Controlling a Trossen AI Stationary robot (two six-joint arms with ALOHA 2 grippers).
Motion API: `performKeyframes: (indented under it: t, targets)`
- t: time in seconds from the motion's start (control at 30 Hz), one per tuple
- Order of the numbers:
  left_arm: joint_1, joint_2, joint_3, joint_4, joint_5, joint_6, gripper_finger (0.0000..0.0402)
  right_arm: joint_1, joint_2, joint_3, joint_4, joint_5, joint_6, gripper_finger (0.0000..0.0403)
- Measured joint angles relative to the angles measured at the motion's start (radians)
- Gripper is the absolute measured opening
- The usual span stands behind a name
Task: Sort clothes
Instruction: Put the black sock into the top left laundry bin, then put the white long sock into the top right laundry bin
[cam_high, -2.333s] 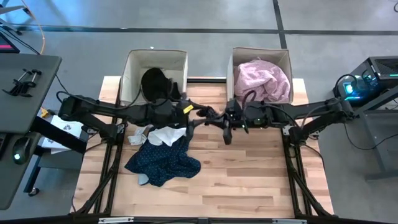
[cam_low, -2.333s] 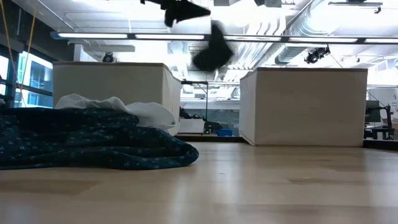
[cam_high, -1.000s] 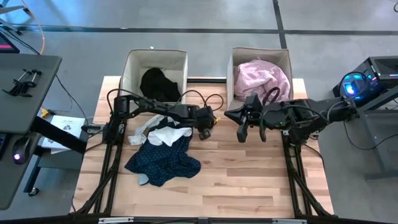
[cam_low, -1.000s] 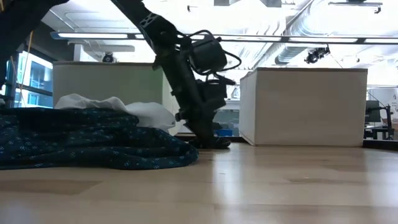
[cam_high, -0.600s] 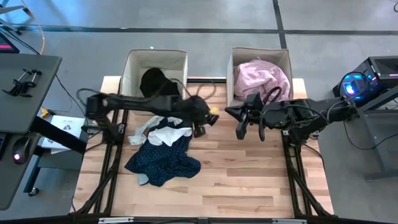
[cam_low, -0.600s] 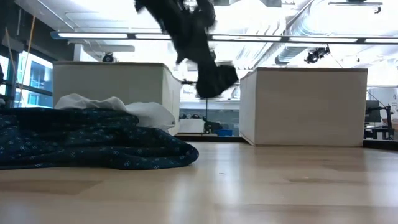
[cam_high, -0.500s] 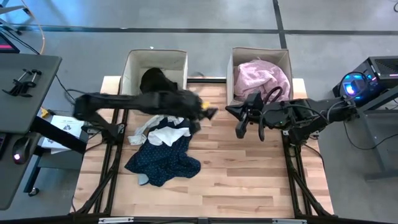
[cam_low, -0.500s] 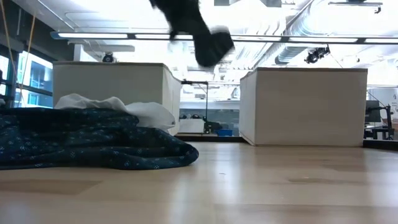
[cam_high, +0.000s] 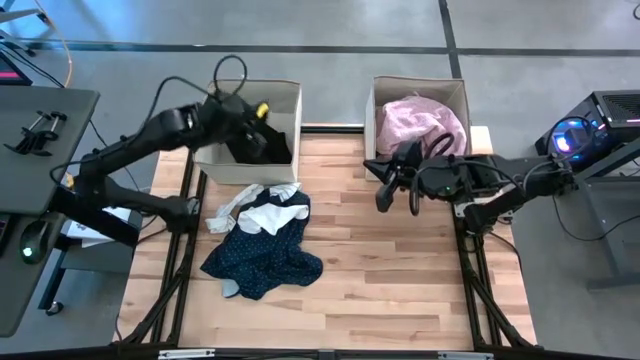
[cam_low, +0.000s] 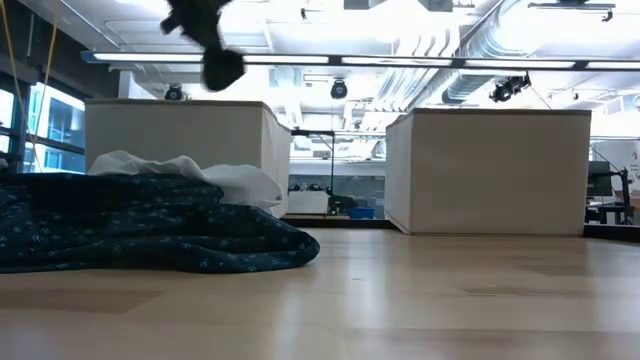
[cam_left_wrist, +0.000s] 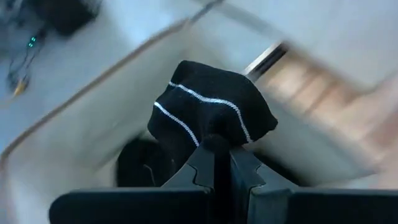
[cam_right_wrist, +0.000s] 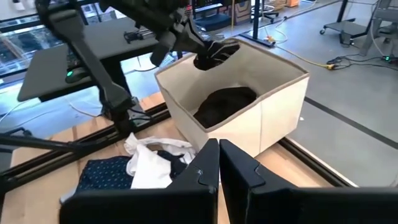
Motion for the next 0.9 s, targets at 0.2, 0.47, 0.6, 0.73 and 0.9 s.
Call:
performKeyframes:
  t: [0.2,0.47,0.6,0.73,0.9]
  targets:
    - [0.239,0.061,-0.104,-0.006,0.133,0.036,0.0023,-0.019,0.000,0.000,0.000,0.000,0.051,0.0000]
    - [0.404,0.128,-0.129,0.008,0.280,0.047,0.0132,-0.018,0.000,0.000,0.000,-0.048,0.109,0.0000]
    - [0.425,0.098,-0.129,0.007,0.349,0.012,0.0179,-0.018,0.014,0.000,0.000,-0.057,0.109,0.0000]
    - [0.380,0.030,-0.128,-0.014,0.464,-0.015,0.0192,-0.018,0.049,0.000,0.000,-0.059,0.105,0.0000]
    - [0.167,-0.083,-0.128,-0.060,0.461,-0.044,0.0168,-0.019,0.116,0.000,0.000,-0.065,0.074,0.0000]
